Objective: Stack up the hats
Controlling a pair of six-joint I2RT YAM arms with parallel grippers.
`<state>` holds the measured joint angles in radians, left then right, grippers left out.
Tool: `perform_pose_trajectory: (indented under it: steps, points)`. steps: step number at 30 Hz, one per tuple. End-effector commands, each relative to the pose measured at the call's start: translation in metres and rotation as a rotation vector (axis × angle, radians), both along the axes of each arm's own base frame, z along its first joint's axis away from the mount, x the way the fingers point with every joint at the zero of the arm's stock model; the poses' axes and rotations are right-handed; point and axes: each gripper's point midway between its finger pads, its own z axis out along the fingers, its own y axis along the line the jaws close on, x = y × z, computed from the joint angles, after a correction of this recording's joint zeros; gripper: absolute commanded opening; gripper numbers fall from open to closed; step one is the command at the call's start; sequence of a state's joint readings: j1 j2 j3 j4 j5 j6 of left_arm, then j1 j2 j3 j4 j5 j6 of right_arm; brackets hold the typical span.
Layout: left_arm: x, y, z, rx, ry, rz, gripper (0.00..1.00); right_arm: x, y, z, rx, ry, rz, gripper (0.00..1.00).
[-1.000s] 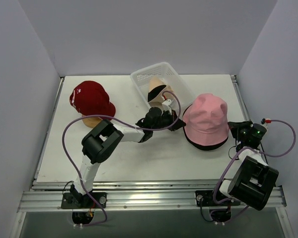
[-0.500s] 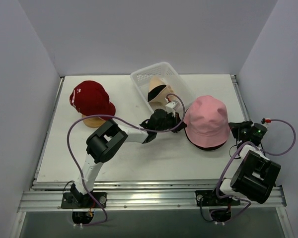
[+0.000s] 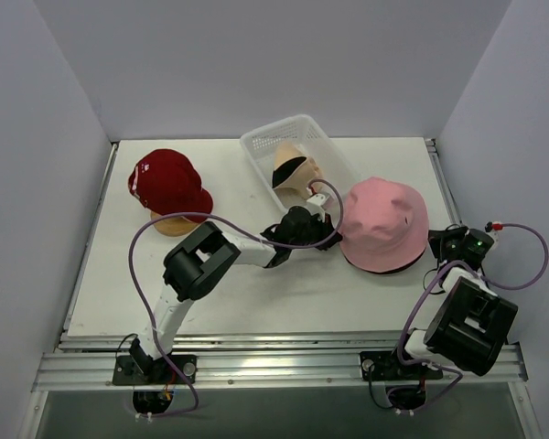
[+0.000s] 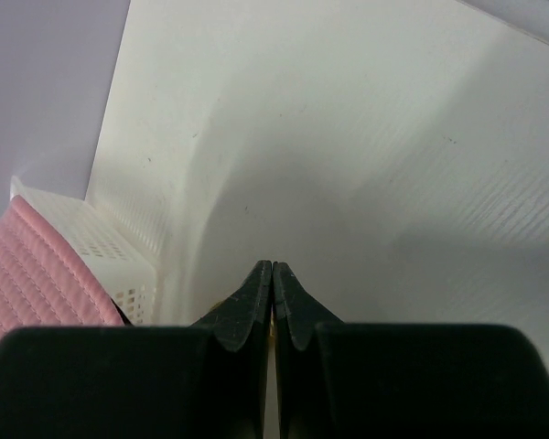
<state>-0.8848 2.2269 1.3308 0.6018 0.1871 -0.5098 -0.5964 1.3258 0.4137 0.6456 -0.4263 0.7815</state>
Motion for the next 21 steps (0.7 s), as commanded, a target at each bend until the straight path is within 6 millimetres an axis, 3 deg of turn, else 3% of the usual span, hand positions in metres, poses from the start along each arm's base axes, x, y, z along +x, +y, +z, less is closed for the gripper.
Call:
perform_pose_trajectory:
  steps: [1, 6, 7, 8, 11, 15, 21]
  points:
    - [-0.009, 0.013, -0.021, 0.075, 0.013, 0.002, 0.17, 0.008, -0.006, 0.026, -0.053, -0.059, 0.016, 0.0]
    - [-0.012, 0.018, 0.01, 0.045, -0.028, 0.004, 0.3, 0.003, -0.008, 0.044, -0.083, -0.06, 0.001, 0.03]
    - [-0.014, 0.021, 0.012, 0.046, -0.028, 0.003, 0.35, -0.002, -0.007, 0.041, -0.074, -0.029, -0.007, 0.03]
    - [-0.015, 0.022, 0.022, 0.034, -0.039, 0.005, 0.38, -0.005, -0.014, 0.053, -0.104, -0.038, -0.037, 0.04]
    - [-0.019, 0.024, 0.034, 0.022, -0.044, -0.002, 0.46, -0.017, -0.019, 0.062, -0.137, -0.007, -0.073, 0.07]
    - [-0.027, 0.027, 0.044, 0.014, -0.056, -0.004, 0.49, -0.024, -0.022, 0.076, -0.152, -0.014, -0.086, 0.09]
    - [-0.041, 0.025, 0.061, 0.0, -0.085, -0.001, 0.5, -0.025, 0.0, 0.093, -0.127, -0.084, -0.001, 0.16]
